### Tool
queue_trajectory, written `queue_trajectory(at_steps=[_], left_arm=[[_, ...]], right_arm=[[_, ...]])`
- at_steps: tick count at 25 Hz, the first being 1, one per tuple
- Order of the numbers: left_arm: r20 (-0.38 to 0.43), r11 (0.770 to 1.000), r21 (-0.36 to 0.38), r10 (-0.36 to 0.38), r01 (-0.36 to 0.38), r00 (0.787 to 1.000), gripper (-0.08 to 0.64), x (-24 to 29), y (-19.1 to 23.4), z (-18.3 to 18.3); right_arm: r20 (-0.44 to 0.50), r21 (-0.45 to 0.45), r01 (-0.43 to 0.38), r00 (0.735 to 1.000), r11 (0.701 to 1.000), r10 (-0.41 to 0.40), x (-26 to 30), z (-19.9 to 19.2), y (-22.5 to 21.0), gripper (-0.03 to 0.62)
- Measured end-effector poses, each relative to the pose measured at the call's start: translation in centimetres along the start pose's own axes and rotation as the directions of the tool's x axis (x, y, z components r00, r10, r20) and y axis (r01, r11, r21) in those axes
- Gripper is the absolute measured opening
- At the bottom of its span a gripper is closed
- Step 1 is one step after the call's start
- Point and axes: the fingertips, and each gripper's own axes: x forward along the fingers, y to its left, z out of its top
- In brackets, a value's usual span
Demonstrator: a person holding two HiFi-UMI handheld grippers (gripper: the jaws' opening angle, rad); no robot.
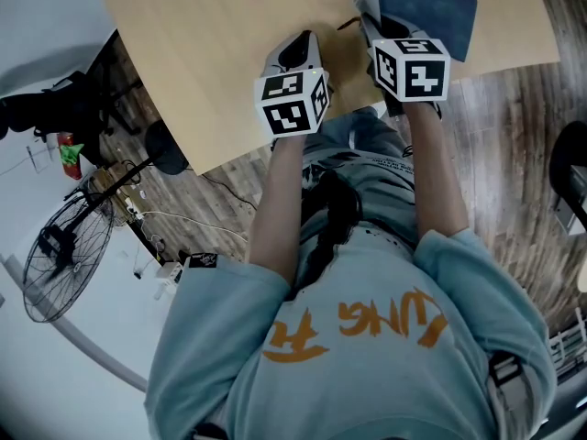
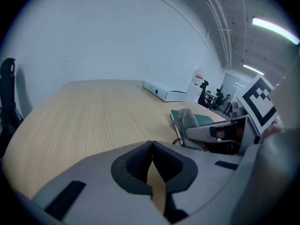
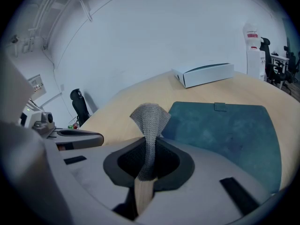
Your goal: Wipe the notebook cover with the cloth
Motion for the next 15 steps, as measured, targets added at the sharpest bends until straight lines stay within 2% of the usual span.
queue_trajectory(at_steps=[15], left_arm=[[-0.017, 1.0, 0.021, -0.014, 0.014, 1.0, 0.017, 0.82, -0.59, 0.13]], right_arm=[[0.014, 0.03, -0.011, 1.0, 0.999, 0.01, -0.06, 0.1, -0.78, 0.028]])
